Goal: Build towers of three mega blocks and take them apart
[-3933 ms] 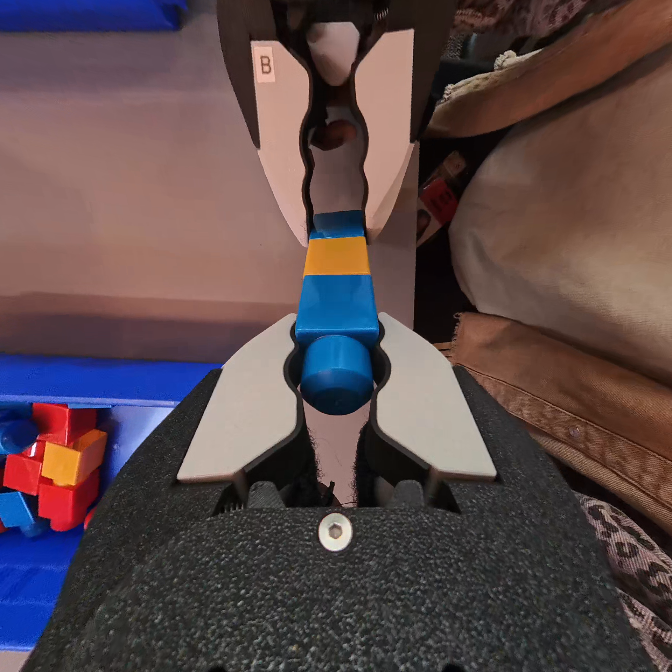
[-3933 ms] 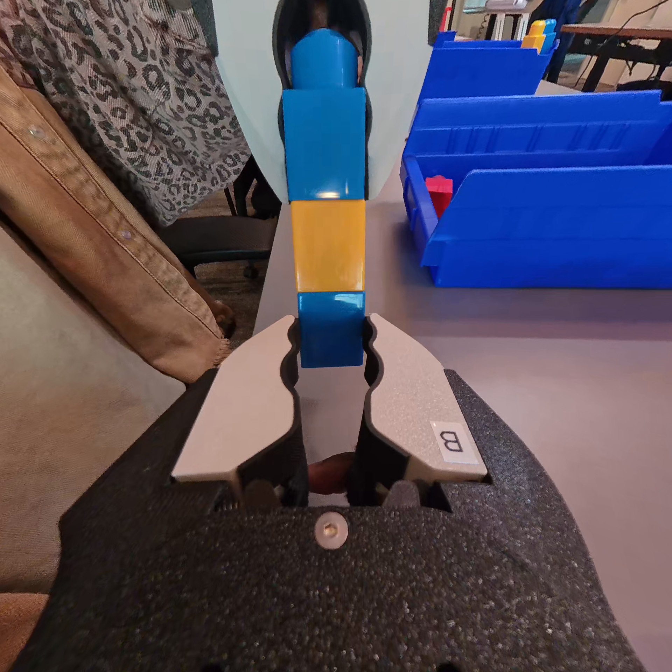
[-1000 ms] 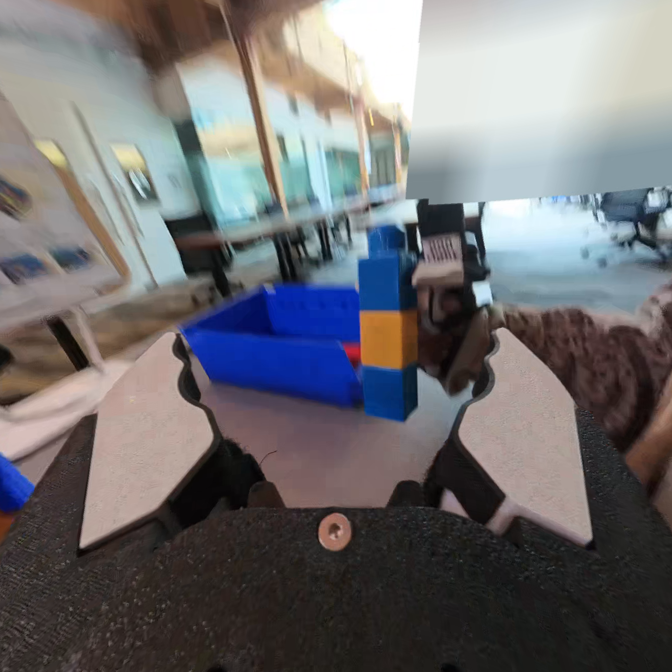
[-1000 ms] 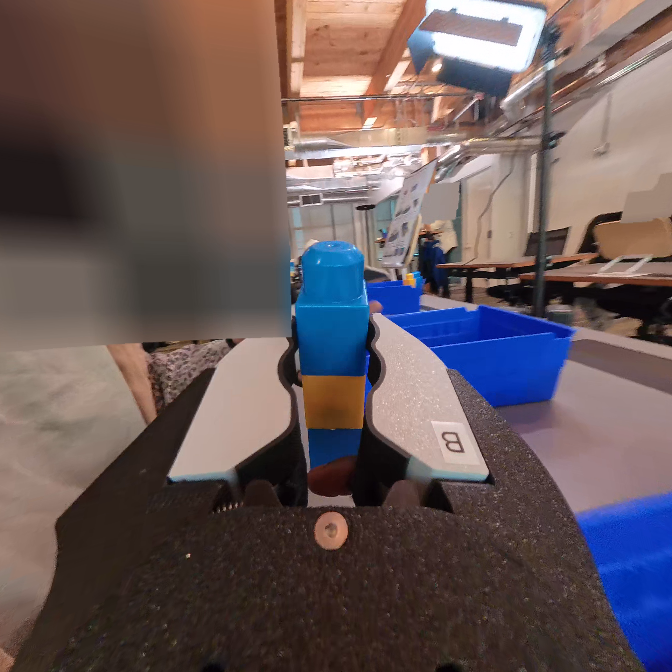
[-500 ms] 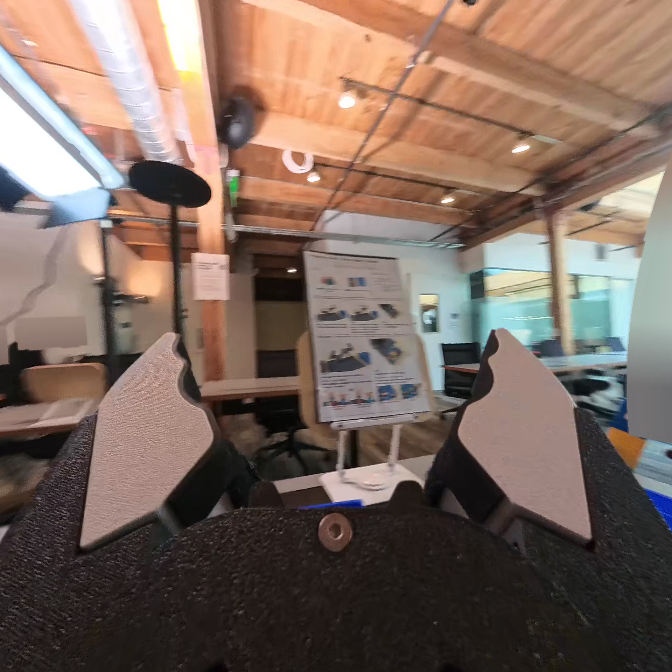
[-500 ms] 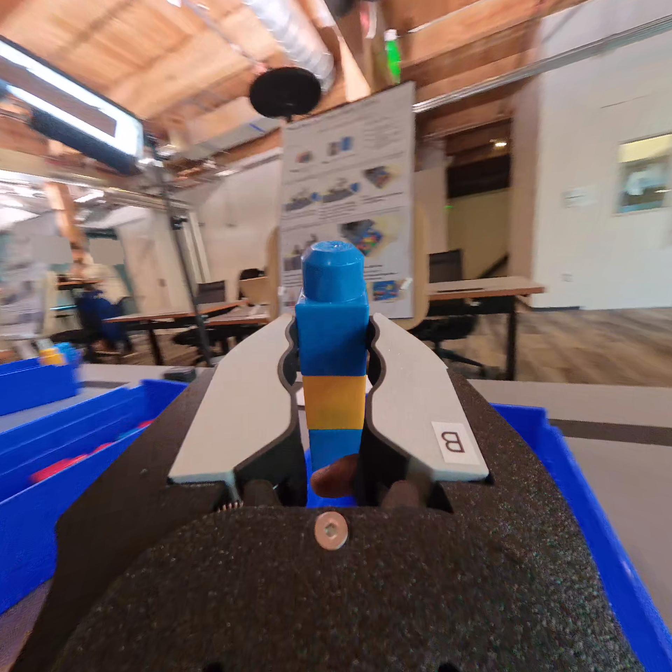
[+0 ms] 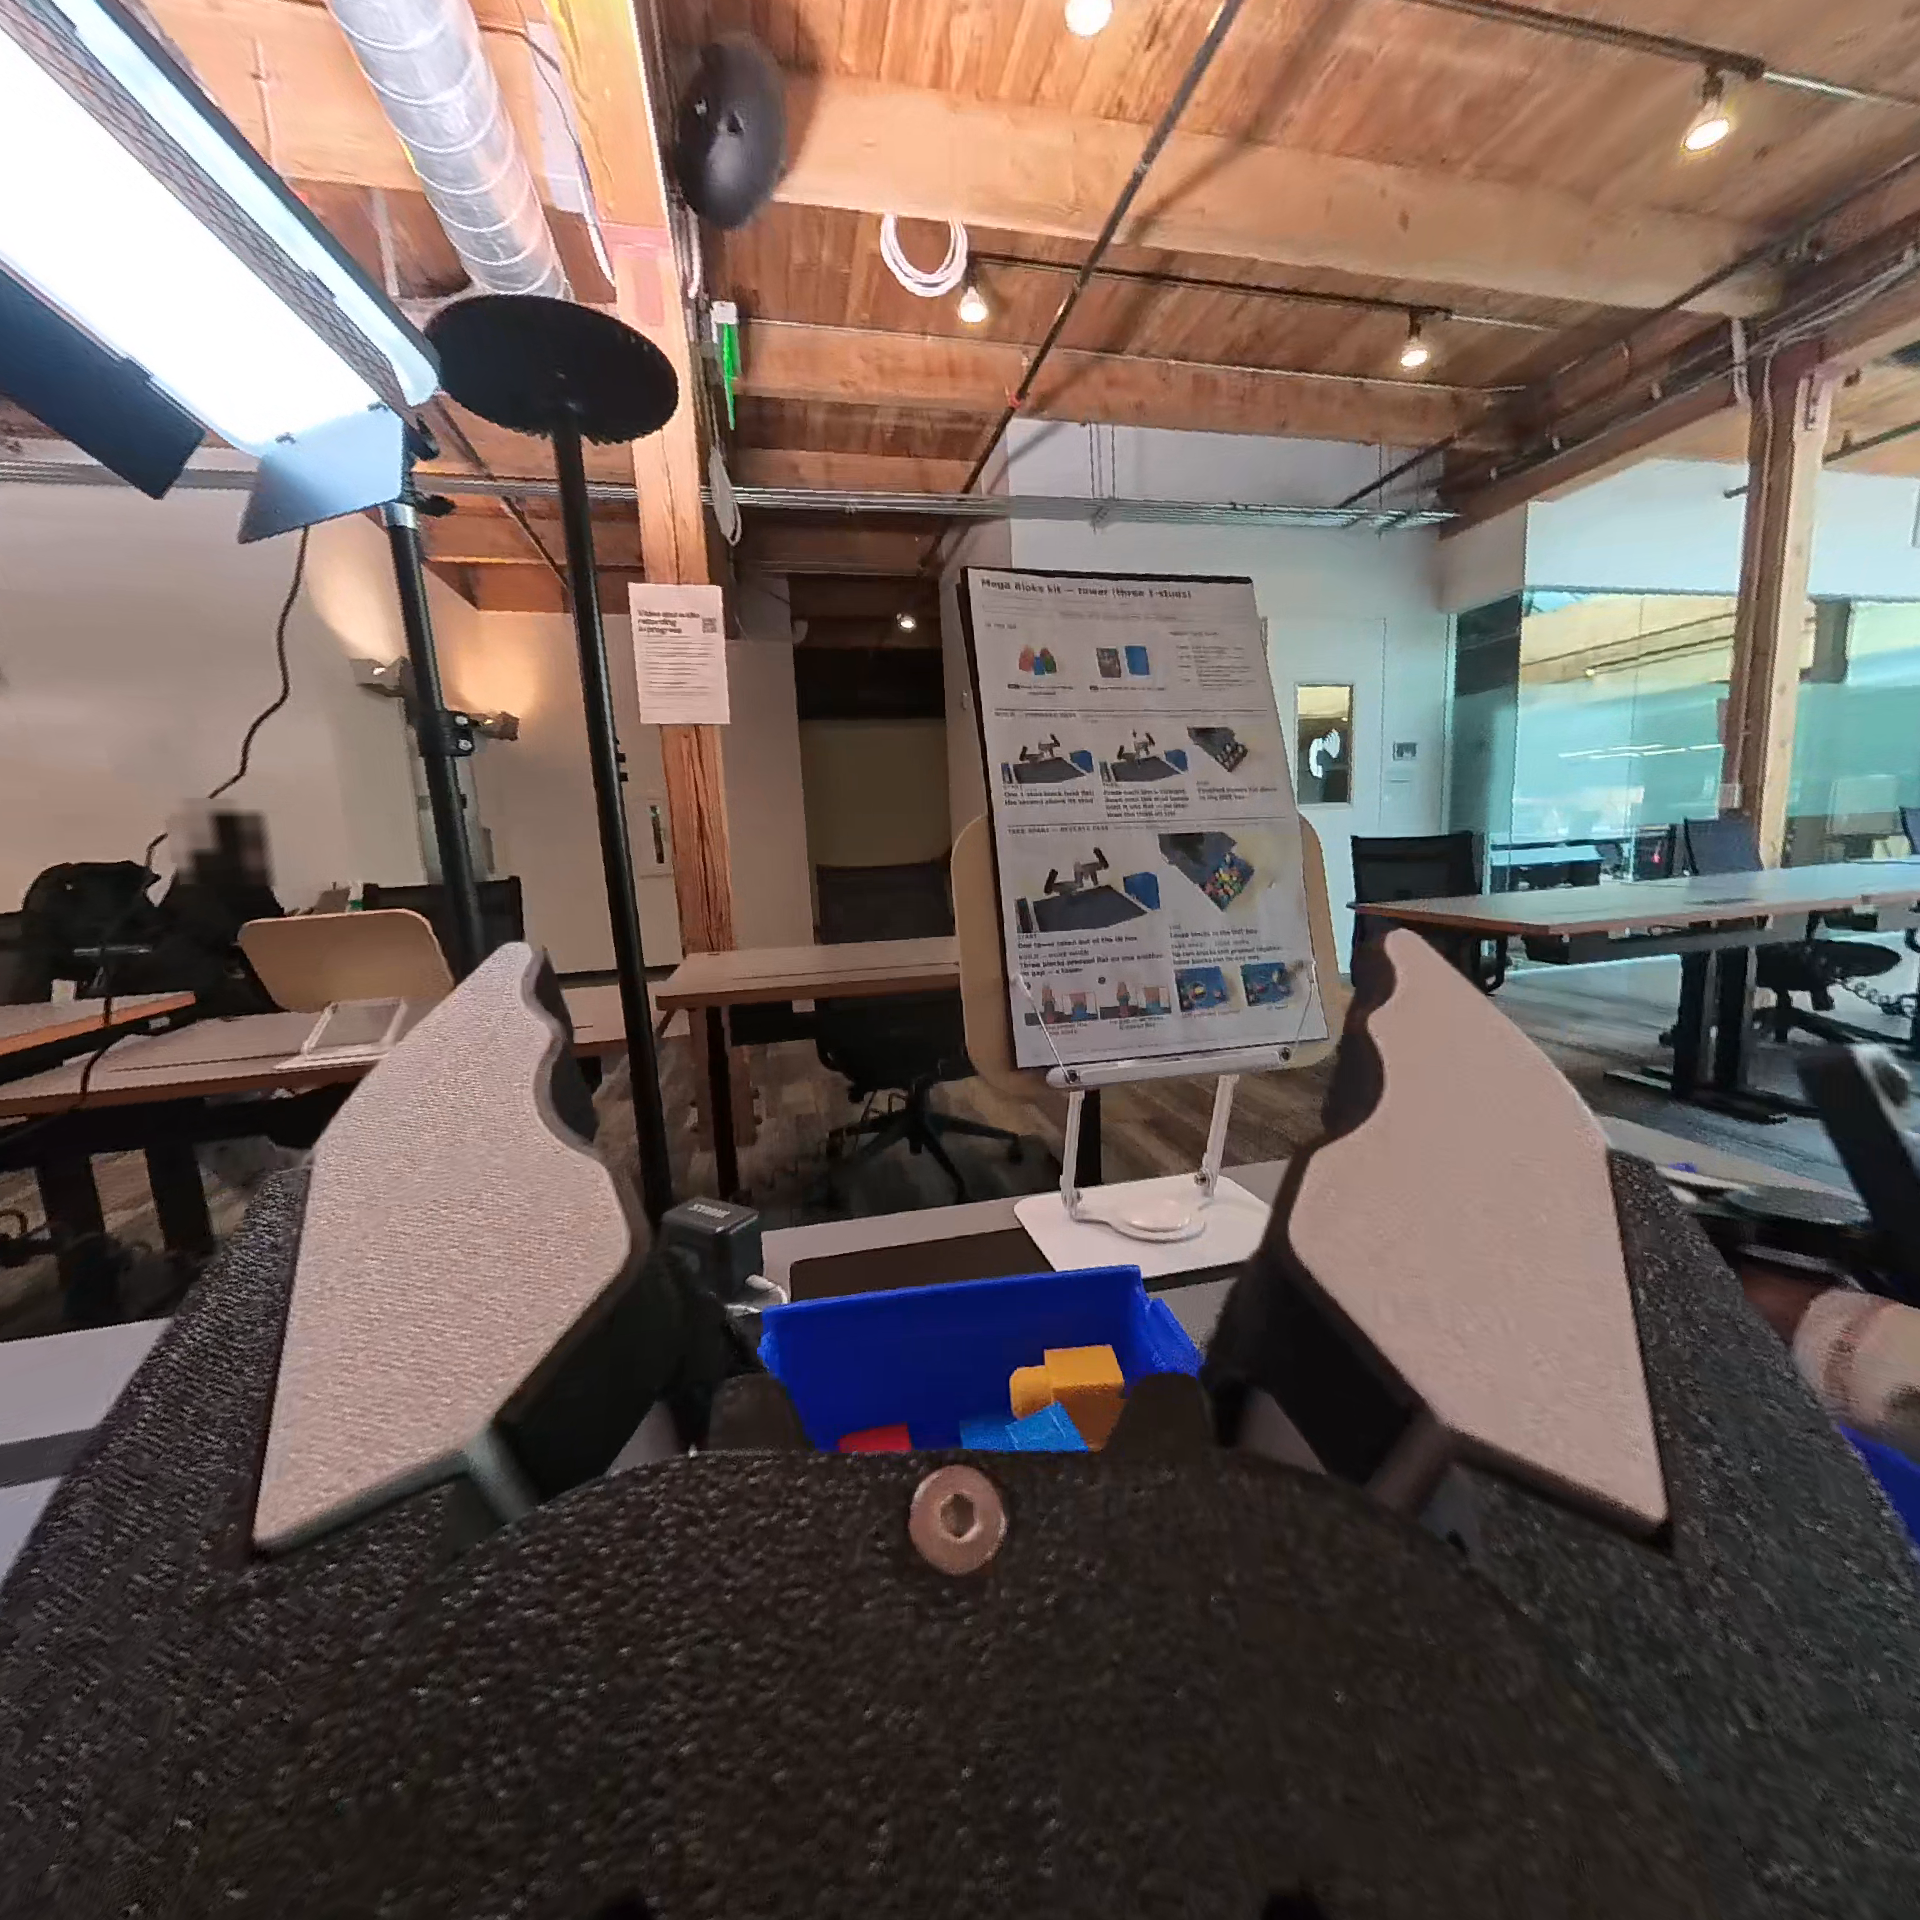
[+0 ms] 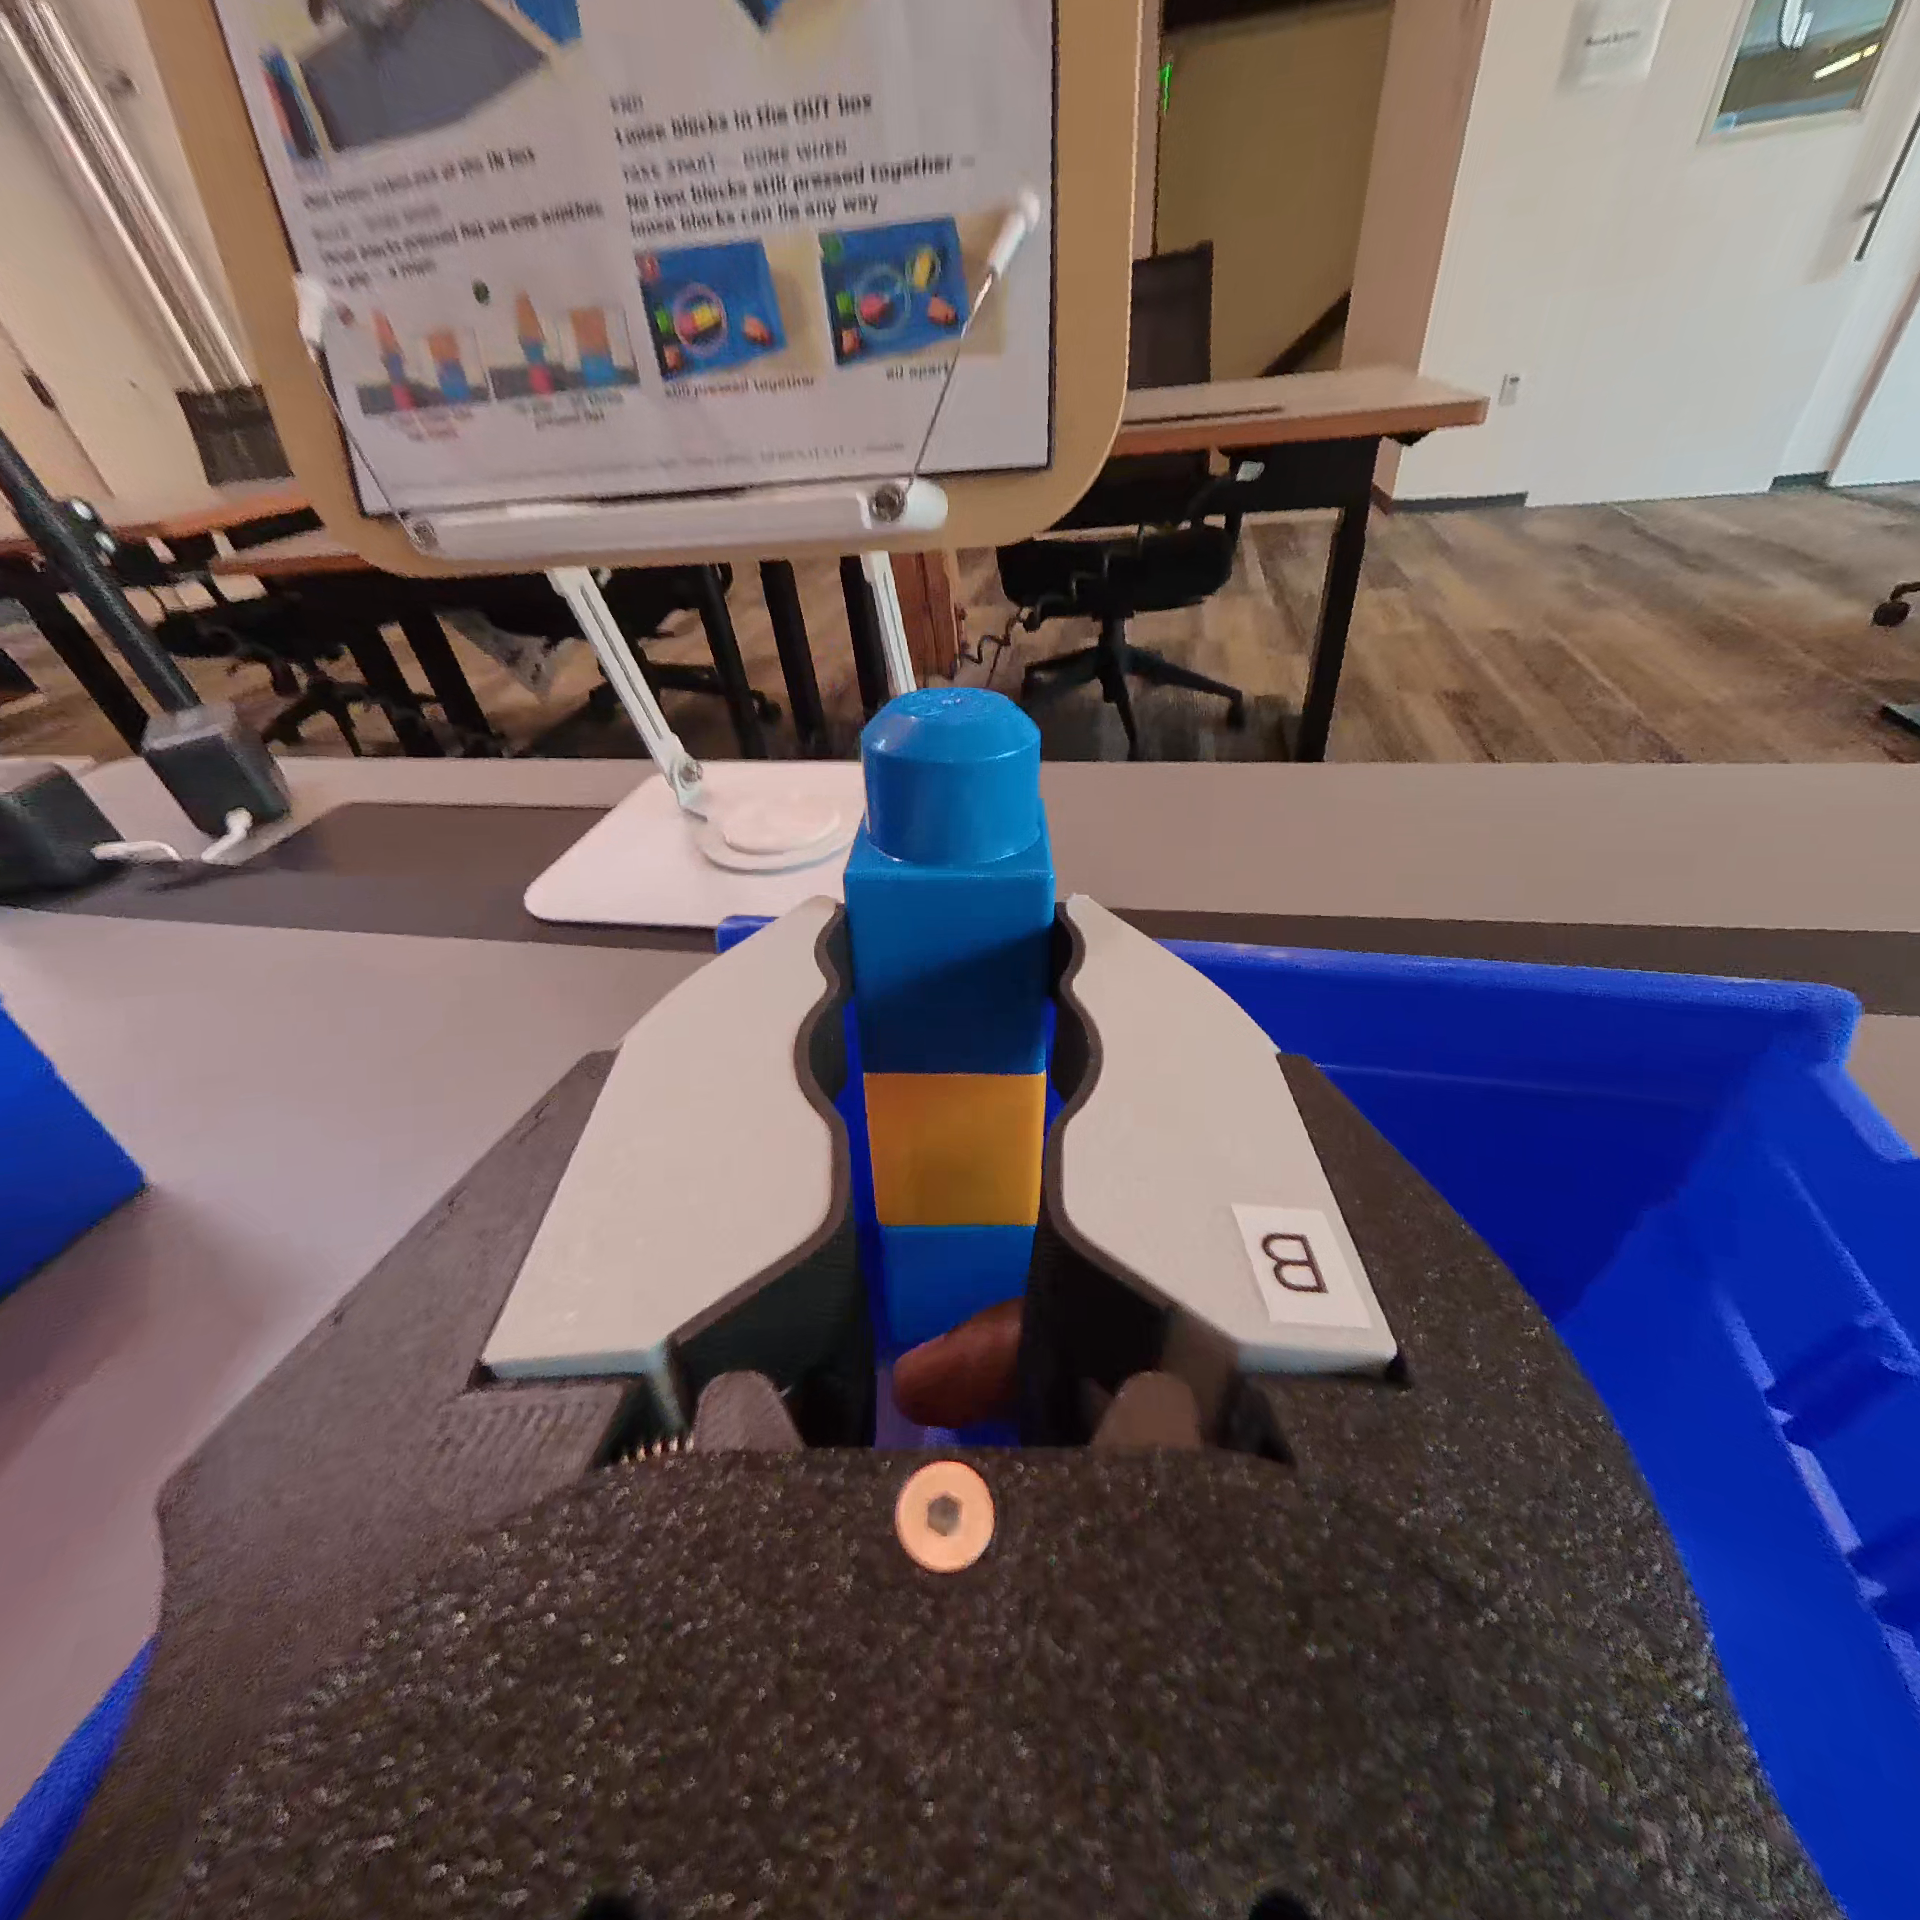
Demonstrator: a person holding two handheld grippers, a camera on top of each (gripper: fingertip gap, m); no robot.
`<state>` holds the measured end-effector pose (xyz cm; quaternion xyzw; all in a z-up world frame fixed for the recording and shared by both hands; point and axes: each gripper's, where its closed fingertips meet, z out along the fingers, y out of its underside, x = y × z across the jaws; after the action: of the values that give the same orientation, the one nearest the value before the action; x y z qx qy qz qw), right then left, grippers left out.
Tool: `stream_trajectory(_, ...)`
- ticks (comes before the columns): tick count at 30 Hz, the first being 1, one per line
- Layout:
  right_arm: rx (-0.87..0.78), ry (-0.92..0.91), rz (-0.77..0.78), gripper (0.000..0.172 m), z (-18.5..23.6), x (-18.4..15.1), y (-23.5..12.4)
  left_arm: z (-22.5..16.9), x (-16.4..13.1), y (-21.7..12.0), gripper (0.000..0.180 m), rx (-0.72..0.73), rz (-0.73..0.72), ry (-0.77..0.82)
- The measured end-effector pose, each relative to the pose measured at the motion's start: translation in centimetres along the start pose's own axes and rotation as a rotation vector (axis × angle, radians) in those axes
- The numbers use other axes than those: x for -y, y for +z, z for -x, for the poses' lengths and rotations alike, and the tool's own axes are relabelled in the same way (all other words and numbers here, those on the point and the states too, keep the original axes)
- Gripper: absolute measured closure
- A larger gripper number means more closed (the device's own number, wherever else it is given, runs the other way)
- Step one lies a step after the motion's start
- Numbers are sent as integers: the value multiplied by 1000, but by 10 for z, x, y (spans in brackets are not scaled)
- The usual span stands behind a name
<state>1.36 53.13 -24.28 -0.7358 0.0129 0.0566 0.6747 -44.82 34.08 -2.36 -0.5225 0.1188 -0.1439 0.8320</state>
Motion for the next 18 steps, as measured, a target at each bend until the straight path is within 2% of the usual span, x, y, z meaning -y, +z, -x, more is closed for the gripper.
stream_trajectory(2, -2, -27, 53, 135, 2, -7, 7, -2, -2, 1, 43, -13, 1, -7)
stream_trajectory(18, -15, -123, 79, 136, 8, -11, 7, -8, -3, 2, 48, -44, -1, 21)
